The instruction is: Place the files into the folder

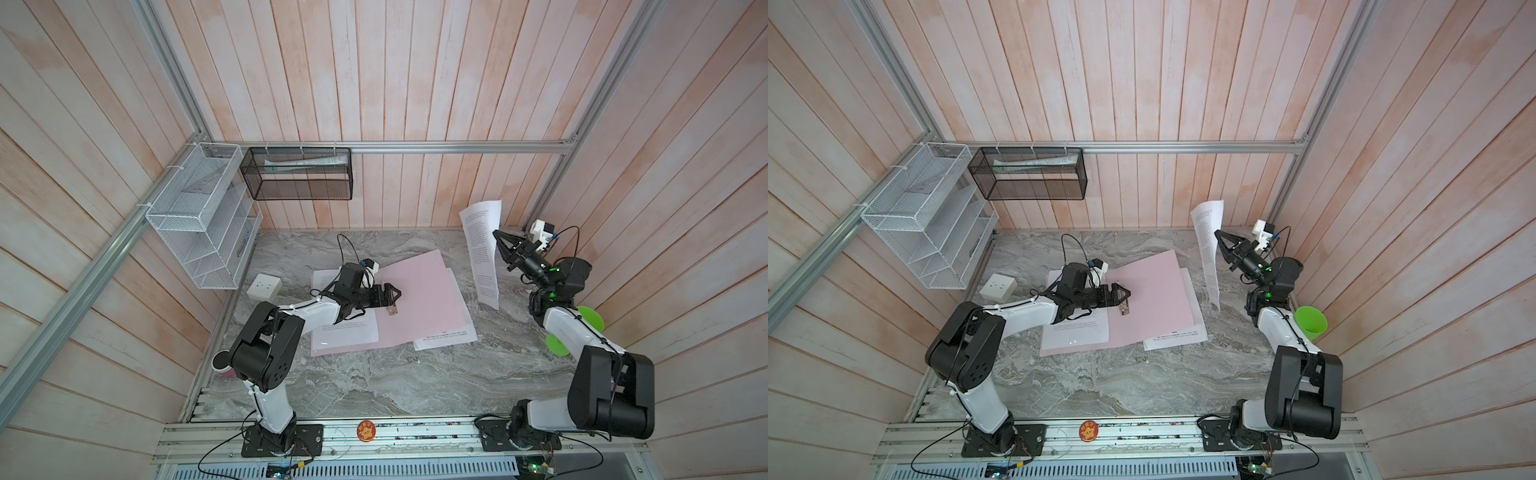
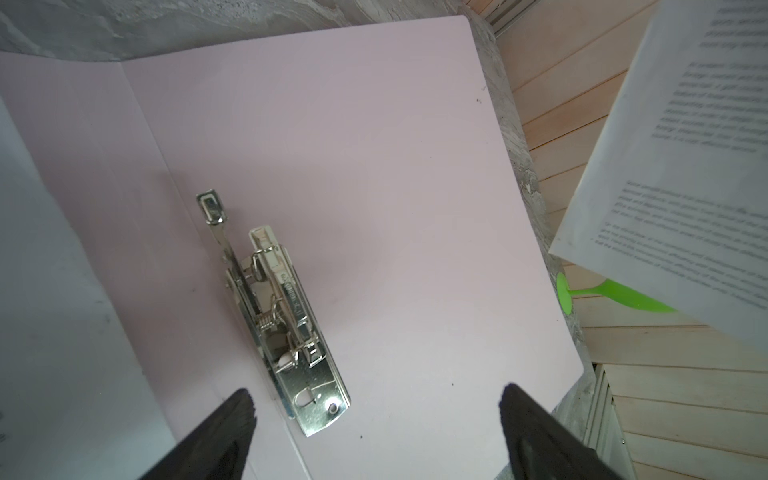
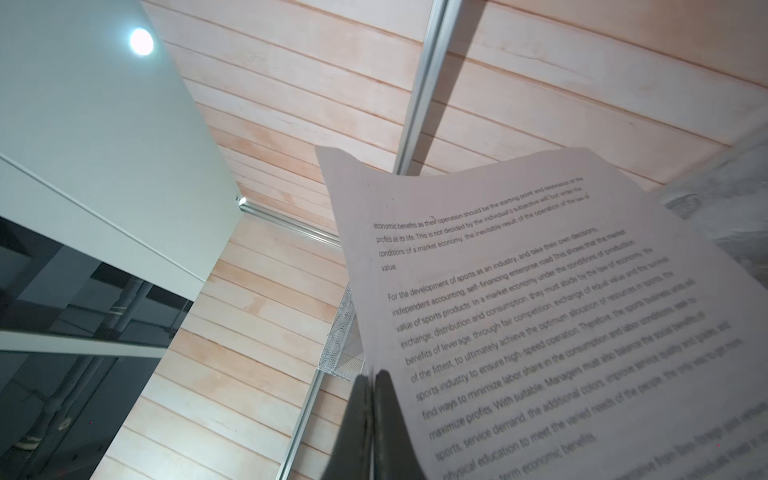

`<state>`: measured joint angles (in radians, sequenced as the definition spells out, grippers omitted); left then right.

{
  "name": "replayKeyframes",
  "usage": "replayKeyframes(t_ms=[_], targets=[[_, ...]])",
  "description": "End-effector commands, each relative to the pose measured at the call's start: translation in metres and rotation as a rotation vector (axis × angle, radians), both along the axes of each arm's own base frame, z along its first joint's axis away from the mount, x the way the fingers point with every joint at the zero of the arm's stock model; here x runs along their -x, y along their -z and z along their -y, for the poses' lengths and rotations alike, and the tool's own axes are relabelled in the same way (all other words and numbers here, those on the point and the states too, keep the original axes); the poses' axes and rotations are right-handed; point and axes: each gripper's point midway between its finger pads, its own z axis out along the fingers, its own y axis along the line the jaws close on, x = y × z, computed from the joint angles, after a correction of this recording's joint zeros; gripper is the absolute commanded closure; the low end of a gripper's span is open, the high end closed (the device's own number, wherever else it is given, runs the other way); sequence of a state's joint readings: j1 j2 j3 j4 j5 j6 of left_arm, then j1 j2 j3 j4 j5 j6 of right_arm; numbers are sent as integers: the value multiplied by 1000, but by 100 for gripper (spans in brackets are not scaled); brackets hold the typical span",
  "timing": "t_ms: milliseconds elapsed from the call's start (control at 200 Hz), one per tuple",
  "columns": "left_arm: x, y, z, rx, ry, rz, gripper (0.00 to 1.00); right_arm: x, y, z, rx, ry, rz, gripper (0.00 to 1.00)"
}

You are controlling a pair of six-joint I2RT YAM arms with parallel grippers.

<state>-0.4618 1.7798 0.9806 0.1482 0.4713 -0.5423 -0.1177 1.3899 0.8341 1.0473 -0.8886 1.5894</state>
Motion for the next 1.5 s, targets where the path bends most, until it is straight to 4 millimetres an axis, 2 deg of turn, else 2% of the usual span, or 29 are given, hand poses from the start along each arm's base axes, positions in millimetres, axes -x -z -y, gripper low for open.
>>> replayKeyframes(t_ms=[0,110,245,315,415,540,635,700,805,880,1030,1155,1325,1456,1496], targets=[[-4,-14,-13,5,-18,54,6,4,-29,-20,-7,-19,47,100],[-9,-18,-30,5,-54,64,6,8,-42,-42,-28,-66,63,100],[-13,-25,-48,0,-88,76,6,10,-49,-65,-49,-114,73,100],[-14,-28,-57,-3,-105,86,6,7,-43,-71,-45,-122,56,100],[-13,-29,-67,-7,-124,90,6,-1,-21,-70,-50,-108,8,100],[-10,-27,-76,-12,-138,87,6,-19,30,-71,-7,-90,-96,100],[-7,-26,-78,-9,-145,90,6,-37,85,-76,120,-84,-175,100],[-5,-26,-78,-7,-142,89,6,-50,131,-80,239,-95,-255,100],[-2,-25,-80,-11,-146,89,6,-60,191,-81,376,-106,-346,100],[0,-23,-82,-16,-152,88,6,-61,219,-82,445,-123,-393,100],[2,-18,-83,-26,-152,80,6,-62,257,-69,603,-76,-457,100],[3,-12,-83,-28,-151,65,6,-59,263,-62,649,-51,-474,100],[0,-3,-81,-26,-150,37,6,-53,237,-60,708,-22,-415,100],[0,3,-70,5,-126,13,6,-42,227,-65,756,-88,-367,59],[0,3,-64,10,-112,12,6,-39,228,-67,764,-111,-362,53]])
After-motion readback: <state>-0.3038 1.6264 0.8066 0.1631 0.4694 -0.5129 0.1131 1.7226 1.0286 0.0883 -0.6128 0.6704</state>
